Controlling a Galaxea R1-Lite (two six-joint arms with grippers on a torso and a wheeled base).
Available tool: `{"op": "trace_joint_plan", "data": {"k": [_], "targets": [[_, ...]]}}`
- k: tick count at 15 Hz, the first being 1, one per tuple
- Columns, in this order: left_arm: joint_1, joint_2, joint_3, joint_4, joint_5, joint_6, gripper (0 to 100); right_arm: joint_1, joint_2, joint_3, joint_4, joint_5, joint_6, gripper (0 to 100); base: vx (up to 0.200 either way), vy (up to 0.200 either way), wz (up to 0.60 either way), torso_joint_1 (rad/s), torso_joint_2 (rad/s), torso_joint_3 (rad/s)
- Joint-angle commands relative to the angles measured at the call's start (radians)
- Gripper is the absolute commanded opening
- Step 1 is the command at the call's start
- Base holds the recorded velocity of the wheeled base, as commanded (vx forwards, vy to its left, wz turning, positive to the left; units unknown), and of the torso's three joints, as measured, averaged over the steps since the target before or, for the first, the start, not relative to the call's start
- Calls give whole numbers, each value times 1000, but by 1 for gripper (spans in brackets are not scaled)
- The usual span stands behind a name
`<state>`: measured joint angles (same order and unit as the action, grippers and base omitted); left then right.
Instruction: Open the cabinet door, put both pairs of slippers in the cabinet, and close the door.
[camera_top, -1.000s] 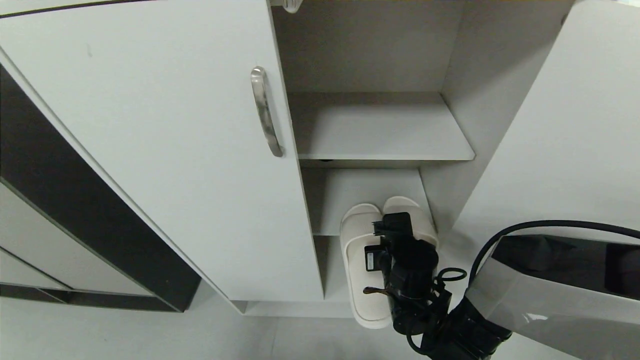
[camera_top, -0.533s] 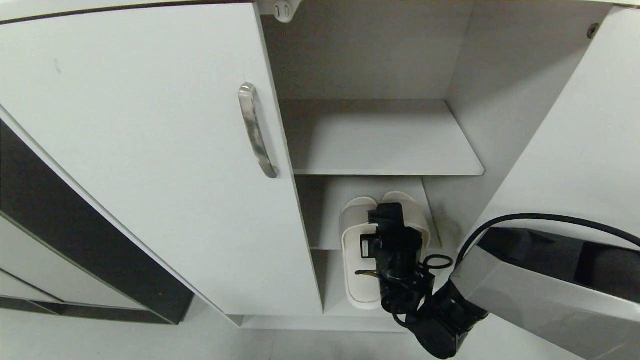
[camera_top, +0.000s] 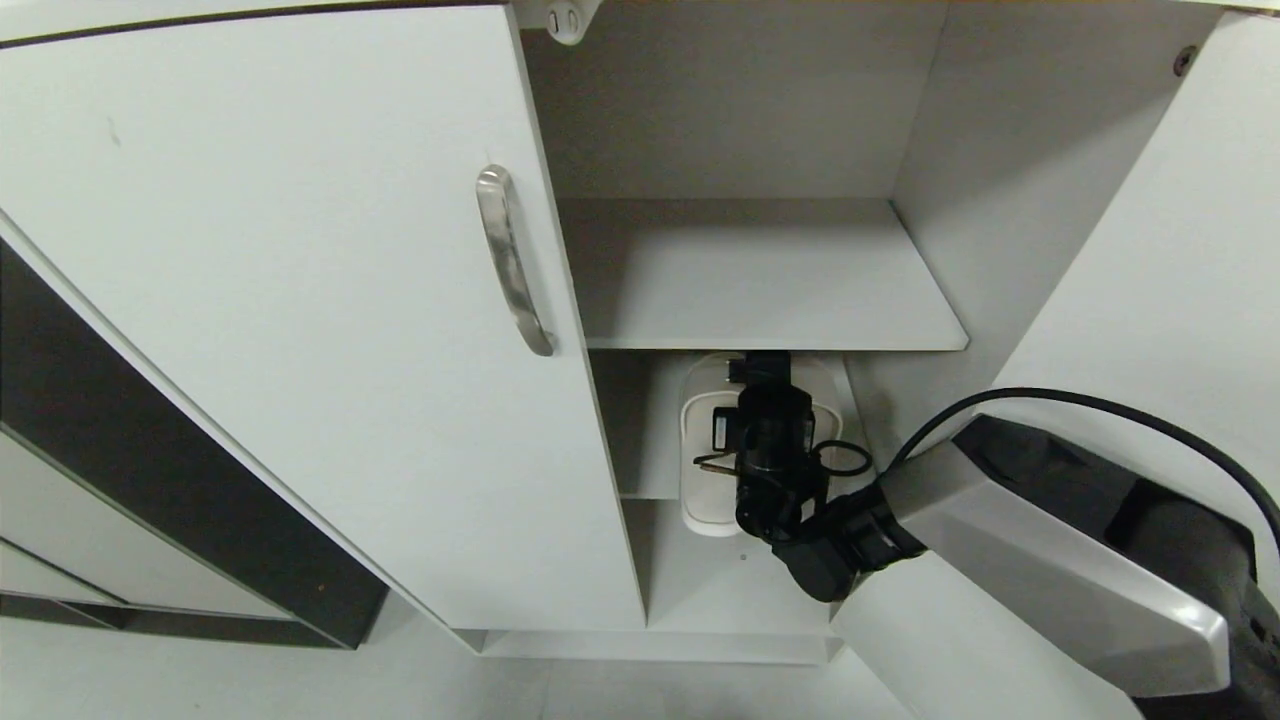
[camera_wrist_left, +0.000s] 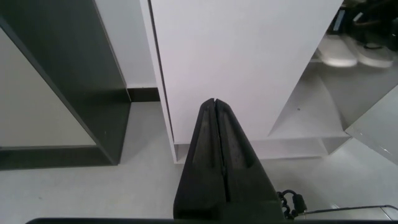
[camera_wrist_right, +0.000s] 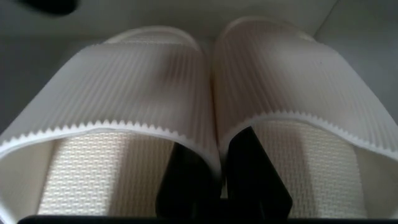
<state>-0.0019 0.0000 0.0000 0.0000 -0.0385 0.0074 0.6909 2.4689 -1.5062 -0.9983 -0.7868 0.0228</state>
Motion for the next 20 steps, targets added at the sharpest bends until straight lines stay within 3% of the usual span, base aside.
{"op": "trace_joint_plan", "data": {"k": [1, 7, 14, 15, 18, 20], "targets": [[0, 2, 0, 0, 0, 0, 0, -28, 51, -88, 32, 3, 0, 0, 0, 0, 0, 0, 0, 0], [0, 2, 0, 0, 0, 0, 0, -53, 82, -204, 119, 58, -7, 0, 0, 0, 0, 0, 0, 0], [0, 2, 0, 0, 0, 0, 0, -62, 99, -216, 130, 81, -7, 0, 0, 0, 0, 0, 0, 0], [0, 2, 0, 0, 0, 0, 0, -62, 99, -215, 132, 81, -7, 100, 0, 0, 0, 0, 0, 0], [0, 2, 0, 0, 0, 0, 0, -57, 81, -169, 122, 78, -6, 100, 0, 0, 0, 0, 0, 0], [0, 2, 0, 0, 0, 0, 0, -37, 16, -63, 101, 77, 0, 100, 0, 0, 0, 0, 0, 0]]}}
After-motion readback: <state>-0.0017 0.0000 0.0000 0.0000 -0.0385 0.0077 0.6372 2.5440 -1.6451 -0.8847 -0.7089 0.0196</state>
